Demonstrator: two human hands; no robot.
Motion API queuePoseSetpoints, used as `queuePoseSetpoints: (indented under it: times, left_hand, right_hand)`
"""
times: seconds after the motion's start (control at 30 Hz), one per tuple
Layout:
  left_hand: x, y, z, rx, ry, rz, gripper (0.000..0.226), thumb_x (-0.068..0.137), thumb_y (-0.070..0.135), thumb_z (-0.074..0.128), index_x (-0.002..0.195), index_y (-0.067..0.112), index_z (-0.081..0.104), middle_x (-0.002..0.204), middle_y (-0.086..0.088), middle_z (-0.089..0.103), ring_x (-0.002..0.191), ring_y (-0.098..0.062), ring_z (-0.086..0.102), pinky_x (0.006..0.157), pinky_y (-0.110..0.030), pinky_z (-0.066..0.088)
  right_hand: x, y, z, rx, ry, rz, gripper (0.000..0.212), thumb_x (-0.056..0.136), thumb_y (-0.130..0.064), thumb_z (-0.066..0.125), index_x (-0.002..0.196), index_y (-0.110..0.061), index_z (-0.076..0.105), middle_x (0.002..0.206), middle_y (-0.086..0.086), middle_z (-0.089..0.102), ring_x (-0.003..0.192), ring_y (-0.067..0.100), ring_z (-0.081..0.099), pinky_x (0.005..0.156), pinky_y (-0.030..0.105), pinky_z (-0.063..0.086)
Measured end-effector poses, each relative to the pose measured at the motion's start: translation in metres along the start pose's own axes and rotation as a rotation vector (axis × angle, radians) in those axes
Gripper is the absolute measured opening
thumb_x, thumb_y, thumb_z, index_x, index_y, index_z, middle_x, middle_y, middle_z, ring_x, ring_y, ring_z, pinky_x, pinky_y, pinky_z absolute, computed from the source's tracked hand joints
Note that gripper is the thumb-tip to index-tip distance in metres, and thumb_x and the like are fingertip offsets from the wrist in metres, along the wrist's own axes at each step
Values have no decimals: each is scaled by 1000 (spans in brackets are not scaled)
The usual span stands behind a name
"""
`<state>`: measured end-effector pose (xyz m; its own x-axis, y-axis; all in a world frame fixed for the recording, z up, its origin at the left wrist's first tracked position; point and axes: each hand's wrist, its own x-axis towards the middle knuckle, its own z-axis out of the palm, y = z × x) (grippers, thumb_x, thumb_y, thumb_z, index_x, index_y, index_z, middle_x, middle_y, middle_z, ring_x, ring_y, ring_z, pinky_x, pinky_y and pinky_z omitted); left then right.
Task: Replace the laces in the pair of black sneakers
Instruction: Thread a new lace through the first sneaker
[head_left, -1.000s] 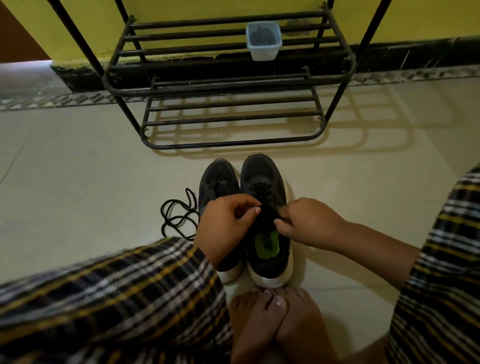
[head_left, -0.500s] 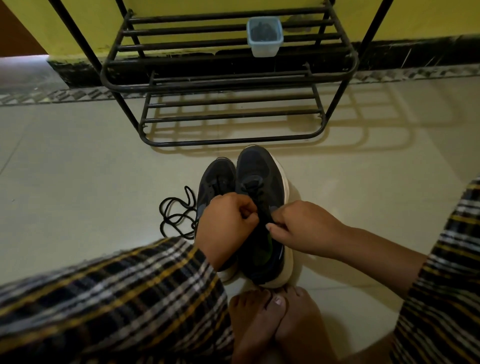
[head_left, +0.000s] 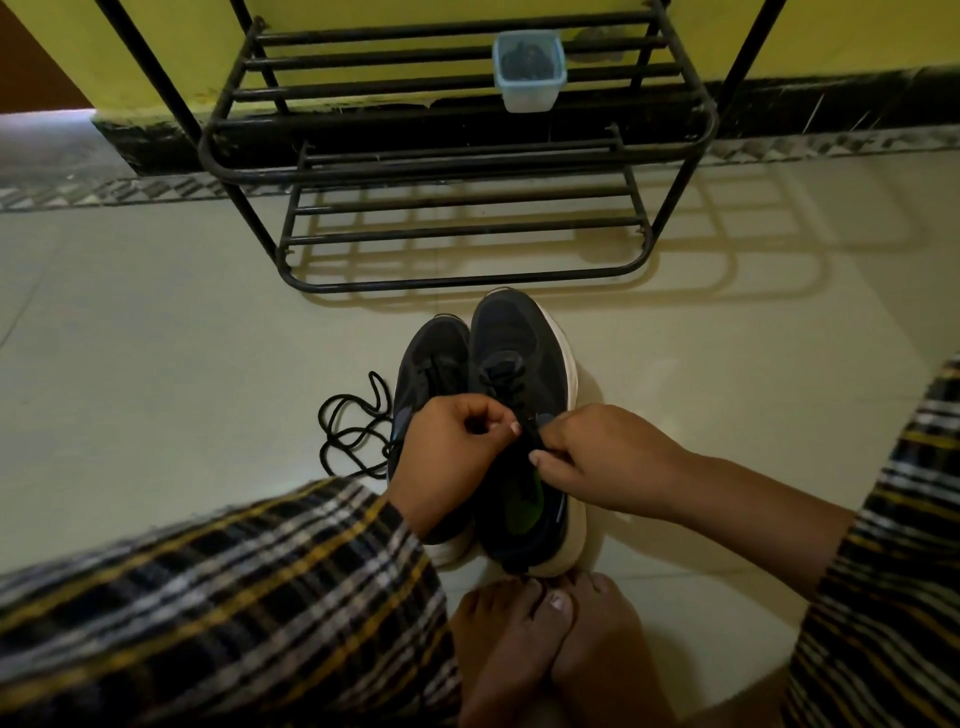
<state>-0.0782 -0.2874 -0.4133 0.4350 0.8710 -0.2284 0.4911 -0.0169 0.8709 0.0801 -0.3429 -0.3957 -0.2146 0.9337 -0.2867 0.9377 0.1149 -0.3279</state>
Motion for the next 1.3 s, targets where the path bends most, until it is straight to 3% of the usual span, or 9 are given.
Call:
queuePoseSetpoints:
  times: [0.13, 0.3, 0.4, 0.5, 0.63, 0.9, 1.07, 1.2, 1.3]
  left_hand:
    - [1, 1, -1, 17, -37, -22, 14, 90, 16, 61, 83, 11, 72, 76, -1, 70, 71, -7, 64, 71, -24, 51]
    - [3, 6, -2, 95, -52, -31, 34, 91, 35, 59, 71, 8, 68, 63, -7, 64, 56, -10, 58, 58, -26, 47]
    - [4, 7, -2, 44, -14, -66, 28, 88, 28, 64, 67, 9, 69, 63, -3, 67, 62, -13, 64, 67, -32, 53]
    - [4, 8, -1, 11, -8, -88, 25, 87, 24, 64, 70, 8, 70, 64, -3, 68, 63, -13, 64, 69, -34, 54]
    - [2, 8, 2, 1, 3, -88, 22, 87, 26, 64, 74, 10, 72, 71, -6, 70, 70, -20, 67, 68, -37, 54]
    - [2, 1, 6, 95, 17, -5, 23, 92, 28, 57, 78, 13, 67, 57, 7, 56, 48, 3, 48, 48, -10, 34]
    - [-5, -11, 16, 245, 128, 193, 16, 92, 25, 55, 99, 13, 63, 94, -2, 59, 87, -15, 55, 77, -29, 45]
    - [-16, -33, 23, 605, 160, 268, 59, 78, 41, 55, 129, 12, 47, 130, -8, 47, 116, -26, 45, 96, -40, 41]
    - [-15, -37, 26, 747, 247, 267, 71, 74, 48, 49, 134, 9, 42, 136, -12, 44, 122, -29, 36, 100, -45, 40]
  right_hand:
    - [1, -2, -2, 0, 0, -11, 35, 95, -35, 41, 72, -11, 48, 70, 6, 51, 63, 22, 47, 53, 32, 32]
    - [-1, -5, 1, 16, 31, -23, 32, 96, -33, 41, 72, -12, 45, 65, -3, 38, 63, 20, 44, 47, 24, 24]
    - [-2, -8, 5, 75, 46, -5, 33, 95, -37, 44, 70, -16, 43, 64, -4, 38, 63, 19, 45, 50, 25, 28]
    - [-2, -4, 5, 341, 107, 111, 29, 90, -40, 56, 72, -17, 51, 65, 1, 55, 60, 13, 52, 54, 27, 38]
    - [6, 0, 3, 630, 296, 199, 7, 85, -19, 67, 84, -18, 60, 67, -2, 59, 55, -1, 52, 53, 9, 39]
    - [16, -4, 10, 666, 355, 223, 21, 85, -8, 65, 72, -21, 56, 60, -11, 51, 53, -8, 55, 50, 10, 41]
    - [17, -1, 12, 640, 329, 255, 21, 90, -7, 56, 73, -18, 52, 61, -7, 50, 50, 4, 51, 55, 21, 44]
    - [15, 8, 18, 765, 327, 372, 25, 93, -6, 50, 71, -19, 50, 64, 1, 51, 57, 16, 54, 58, 36, 51]
    - [14, 13, 25, 804, 357, 466, 26, 94, -7, 46, 72, -20, 48, 69, 3, 52, 68, 23, 54, 64, 40, 50]
